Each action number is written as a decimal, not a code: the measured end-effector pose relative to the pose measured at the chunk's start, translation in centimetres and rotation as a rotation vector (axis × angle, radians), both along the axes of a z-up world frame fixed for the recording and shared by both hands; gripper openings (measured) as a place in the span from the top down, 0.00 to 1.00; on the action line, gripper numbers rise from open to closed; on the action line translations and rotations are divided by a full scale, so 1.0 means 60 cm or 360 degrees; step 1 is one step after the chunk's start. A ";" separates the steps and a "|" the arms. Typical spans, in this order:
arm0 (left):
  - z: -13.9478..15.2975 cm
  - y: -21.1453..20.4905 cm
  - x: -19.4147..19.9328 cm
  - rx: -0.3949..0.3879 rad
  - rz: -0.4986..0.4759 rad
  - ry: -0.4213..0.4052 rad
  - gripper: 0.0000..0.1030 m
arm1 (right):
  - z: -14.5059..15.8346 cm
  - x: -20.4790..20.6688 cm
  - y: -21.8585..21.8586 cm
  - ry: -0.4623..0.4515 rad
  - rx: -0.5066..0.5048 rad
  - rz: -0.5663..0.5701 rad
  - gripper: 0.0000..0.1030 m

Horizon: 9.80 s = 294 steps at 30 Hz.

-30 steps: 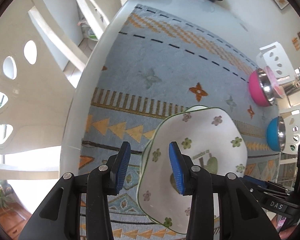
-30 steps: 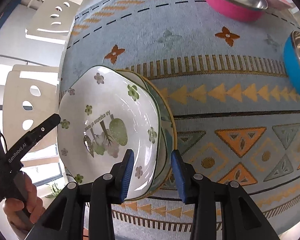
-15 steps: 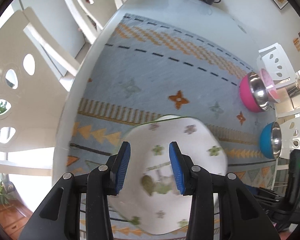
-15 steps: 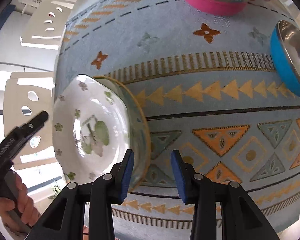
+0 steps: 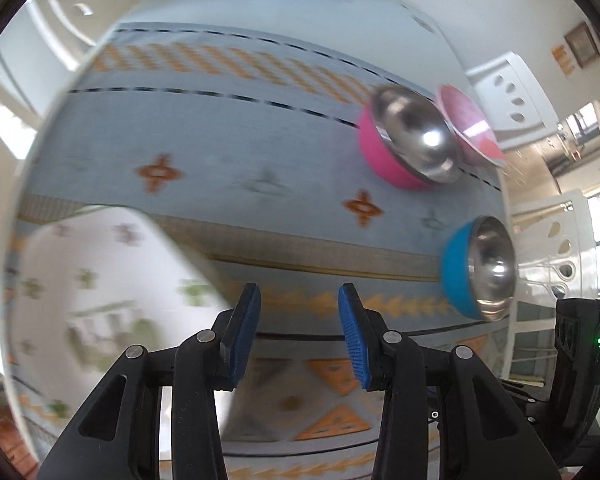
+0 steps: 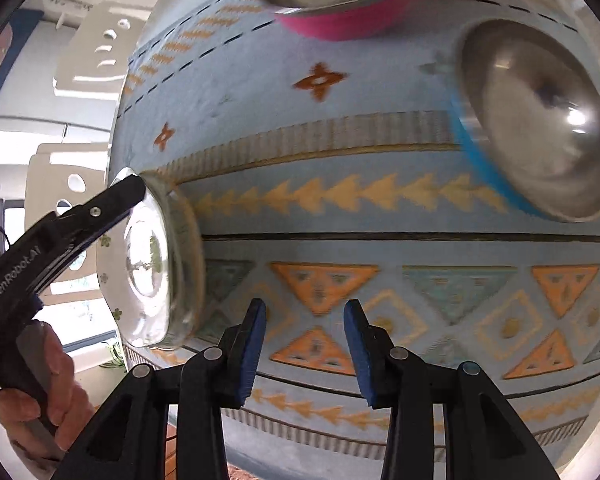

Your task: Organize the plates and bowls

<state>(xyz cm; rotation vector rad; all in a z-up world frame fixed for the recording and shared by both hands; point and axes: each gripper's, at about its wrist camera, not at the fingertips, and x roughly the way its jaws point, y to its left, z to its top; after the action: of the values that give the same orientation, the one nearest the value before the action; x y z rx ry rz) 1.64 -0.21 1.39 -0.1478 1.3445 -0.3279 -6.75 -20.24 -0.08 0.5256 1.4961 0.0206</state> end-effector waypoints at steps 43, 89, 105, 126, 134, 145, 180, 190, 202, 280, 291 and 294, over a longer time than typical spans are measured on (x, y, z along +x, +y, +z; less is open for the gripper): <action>-0.053 -0.280 0.012 -0.0054 -0.0325 0.0118 0.65 | 0.035 -0.004 -0.338 -0.0089 -0.0125 -0.0328 0.62; -0.099 -0.279 0.043 -0.0131 0.0015 0.0209 0.87 | -0.028 0.092 -0.279 -0.0054 -0.0003 -0.0144 0.82; -0.021 -0.291 0.086 -0.0168 -0.0082 0.0109 0.87 | 0.045 0.107 -0.295 -0.0207 -0.0044 -0.0206 0.82; -0.010 -0.366 0.292 -0.0188 -0.0111 -0.0032 0.84 | 0.108 0.307 -0.368 -0.0371 -0.0203 -0.0259 0.82; -0.033 -0.383 0.305 -0.0121 -0.0141 -0.0041 0.83 | 0.067 0.340 -0.381 -0.0278 -0.0181 -0.0267 0.82; -0.032 -0.389 0.312 -0.0117 -0.0145 0.0003 0.75 | 0.070 0.335 -0.383 -0.0233 -0.0197 -0.0327 0.79; 0.002 -0.198 0.294 0.0136 0.0047 -0.0058 0.65 | 0.114 0.294 -0.231 -0.0315 0.0107 -0.0131 0.77; -0.036 -0.169 0.278 0.0133 0.0028 0.0003 0.65 | 0.065 0.302 -0.186 -0.0207 0.0092 -0.0089 0.69; -0.071 -0.171 0.276 0.0132 -0.0022 0.0057 0.65 | 0.041 0.297 -0.181 -0.0192 -0.0036 -0.0180 0.53; -0.098 -0.145 0.251 -0.0103 0.0032 -0.0016 0.90 | -0.009 0.293 -0.224 -0.0291 0.0004 -0.0353 0.84; -0.106 -0.134 0.252 -0.0204 0.0035 0.0000 0.89 | -0.020 0.289 -0.231 -0.0320 0.0044 -0.0377 0.83; -0.108 -0.129 0.257 -0.0233 0.0053 0.0062 0.89 | -0.021 0.286 -0.235 -0.0315 0.0064 -0.0384 0.83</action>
<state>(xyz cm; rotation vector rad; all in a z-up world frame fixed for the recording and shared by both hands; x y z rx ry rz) 17.07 -7.93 -5.11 -0.2998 1.3550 -0.3974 10.43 -34.31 -1.32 0.7134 1.2341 -0.0837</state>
